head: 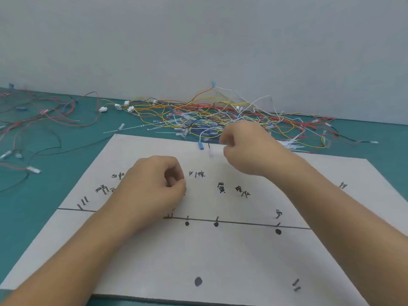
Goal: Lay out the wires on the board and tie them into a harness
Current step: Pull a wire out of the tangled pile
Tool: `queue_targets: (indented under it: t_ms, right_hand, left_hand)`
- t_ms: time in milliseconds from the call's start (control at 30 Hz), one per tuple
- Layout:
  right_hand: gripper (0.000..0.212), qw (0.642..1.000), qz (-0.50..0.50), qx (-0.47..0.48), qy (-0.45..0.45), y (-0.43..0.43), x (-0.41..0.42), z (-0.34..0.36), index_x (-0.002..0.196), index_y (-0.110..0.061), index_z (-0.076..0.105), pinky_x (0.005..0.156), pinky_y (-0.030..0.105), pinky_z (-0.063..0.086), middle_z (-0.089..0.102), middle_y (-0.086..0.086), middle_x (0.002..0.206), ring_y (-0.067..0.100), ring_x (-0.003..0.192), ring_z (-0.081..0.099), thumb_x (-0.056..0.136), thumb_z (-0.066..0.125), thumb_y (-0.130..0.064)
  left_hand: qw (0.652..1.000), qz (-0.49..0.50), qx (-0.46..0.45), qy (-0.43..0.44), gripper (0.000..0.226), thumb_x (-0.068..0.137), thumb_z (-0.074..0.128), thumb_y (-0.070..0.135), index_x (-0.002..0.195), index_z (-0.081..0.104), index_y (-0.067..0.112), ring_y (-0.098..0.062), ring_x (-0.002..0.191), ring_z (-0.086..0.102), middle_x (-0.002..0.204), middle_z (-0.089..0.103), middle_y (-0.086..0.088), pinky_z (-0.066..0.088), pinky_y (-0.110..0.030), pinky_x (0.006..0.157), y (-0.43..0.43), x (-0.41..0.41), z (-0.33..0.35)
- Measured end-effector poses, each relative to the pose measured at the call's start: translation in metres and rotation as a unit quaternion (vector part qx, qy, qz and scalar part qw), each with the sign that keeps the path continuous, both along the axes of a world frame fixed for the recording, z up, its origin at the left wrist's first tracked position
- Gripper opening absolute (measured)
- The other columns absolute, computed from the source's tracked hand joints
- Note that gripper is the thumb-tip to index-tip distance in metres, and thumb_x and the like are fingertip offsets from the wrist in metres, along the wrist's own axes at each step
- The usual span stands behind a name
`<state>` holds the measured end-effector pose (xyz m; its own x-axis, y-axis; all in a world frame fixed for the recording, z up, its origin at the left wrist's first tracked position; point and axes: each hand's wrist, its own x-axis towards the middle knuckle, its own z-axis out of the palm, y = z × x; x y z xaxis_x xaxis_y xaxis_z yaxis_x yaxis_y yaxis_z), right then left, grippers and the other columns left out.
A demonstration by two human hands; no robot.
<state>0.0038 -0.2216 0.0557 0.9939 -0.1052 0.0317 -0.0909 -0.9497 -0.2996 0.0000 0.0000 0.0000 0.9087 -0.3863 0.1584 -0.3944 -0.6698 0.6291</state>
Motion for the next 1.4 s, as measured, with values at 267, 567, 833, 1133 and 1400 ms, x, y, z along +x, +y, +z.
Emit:
queue_targets:
  t_ms: [267, 567, 833, 1133, 1400]
  right_hand:
    - [0.036, 1.000, 0.020, 0.016, 0.012, 0.002, 0.067, -0.019, 0.109, -0.016, 0.079, 0.077, 0.024, 0.041, 0.070, 0.006, 0.112, 0.023, 0.102, 0.061, 0.092, 0.052, 0.001]
    - [0.025, 0.998, 0.010, 0.037, -0.052, -0.008, 0.085, -0.040, 0.088, -0.017, 0.065, 0.080, 0.029, 0.048, 0.068, 0.005, 0.101, 0.026, 0.101, 0.060, 0.082, 0.056, 0.005]
    - [0.032, 0.998, 0.023, 0.043, -0.034, -0.013, 0.091, -0.044, 0.104, -0.017, 0.080, 0.085, 0.024, 0.047, 0.067, 0.003, 0.099, 0.019, 0.091, 0.059, 0.092, 0.057, 0.002]
    - [0.033, 0.996, 0.029, 0.054, -0.059, -0.019, 0.105, -0.058, 0.111, -0.032, 0.078, 0.082, 0.026, 0.044, 0.062, -0.002, 0.098, 0.018, 0.093, 0.056, 0.091, 0.063, -0.009]
    - [0.022, 0.998, 0.025, -0.003, -0.059, -0.010, 0.110, -0.053, 0.094, -0.032, 0.079, 0.086, 0.040, 0.056, 0.070, -0.001, 0.108, 0.024, 0.104, 0.062, 0.088, 0.068, -0.013]
  left_hand:
    - [0.999, -0.002, -0.029, 0.017, 0.015, 0.086, 0.066, 0.021, 0.072, 0.069, 0.027, -0.003, 0.051, 0.059, 0.067, 0.068, 0.017, 0.040, -0.011, 0.047, 0.000, 0.003, -0.003]
    - [1.000, -0.007, -0.022, 0.017, 0.014, 0.087, 0.065, 0.023, 0.074, 0.068, 0.027, -0.002, 0.052, 0.057, 0.067, 0.065, 0.021, 0.040, -0.011, 0.049, 0.001, 0.002, -0.005]
    - [1.000, -0.002, -0.002, -0.023, 0.011, 0.086, 0.063, 0.027, 0.076, 0.063, 0.032, -0.001, 0.080, 0.055, 0.076, 0.061, 0.012, 0.045, -0.027, 0.063, -0.005, -0.005, -0.006]
    - [1.000, -0.008, -0.006, -0.019, 0.011, 0.086, 0.063, 0.027, 0.076, 0.064, 0.031, 0.001, 0.079, 0.055, 0.075, 0.061, 0.013, 0.041, -0.027, 0.061, -0.004, -0.006, -0.006]
    - [1.000, -0.005, -0.003, -0.009, 0.011, 0.086, 0.063, 0.027, 0.076, 0.064, 0.033, 0.001, 0.080, 0.055, 0.076, 0.061, 0.012, 0.041, -0.027, 0.061, -0.004, -0.004, -0.007]
